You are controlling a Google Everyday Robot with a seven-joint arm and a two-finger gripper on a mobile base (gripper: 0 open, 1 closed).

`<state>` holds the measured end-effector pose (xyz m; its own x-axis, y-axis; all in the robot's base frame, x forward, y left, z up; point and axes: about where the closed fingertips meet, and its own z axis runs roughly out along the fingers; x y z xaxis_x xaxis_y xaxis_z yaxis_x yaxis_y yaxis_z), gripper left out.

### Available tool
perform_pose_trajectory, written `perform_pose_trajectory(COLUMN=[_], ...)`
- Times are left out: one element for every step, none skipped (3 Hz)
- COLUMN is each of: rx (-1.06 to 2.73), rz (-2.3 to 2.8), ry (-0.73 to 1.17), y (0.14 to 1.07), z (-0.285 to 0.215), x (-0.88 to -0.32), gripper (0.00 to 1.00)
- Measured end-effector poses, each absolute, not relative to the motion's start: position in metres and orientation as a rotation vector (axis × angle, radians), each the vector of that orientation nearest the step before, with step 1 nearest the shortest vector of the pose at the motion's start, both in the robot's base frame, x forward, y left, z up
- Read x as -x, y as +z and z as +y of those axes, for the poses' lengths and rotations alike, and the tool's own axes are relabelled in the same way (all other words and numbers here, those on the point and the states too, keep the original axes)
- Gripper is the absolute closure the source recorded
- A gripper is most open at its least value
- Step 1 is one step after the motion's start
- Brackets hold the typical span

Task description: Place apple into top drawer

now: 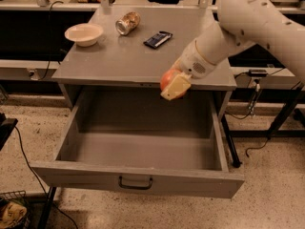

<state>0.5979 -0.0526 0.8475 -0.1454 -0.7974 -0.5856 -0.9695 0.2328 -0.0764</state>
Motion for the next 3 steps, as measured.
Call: perform_pose_trajectory(rx=[1.592,1.596,1.586], rz=[2.119,2.128,2.105], ry=[0.462,0.467,0.471], y=[0.816,0.814,0.805], z=[-0.075,-0.077,-0.072], x=[-0.584,-0.582,-0.583], gripper=[1.0,1.0,1.0])
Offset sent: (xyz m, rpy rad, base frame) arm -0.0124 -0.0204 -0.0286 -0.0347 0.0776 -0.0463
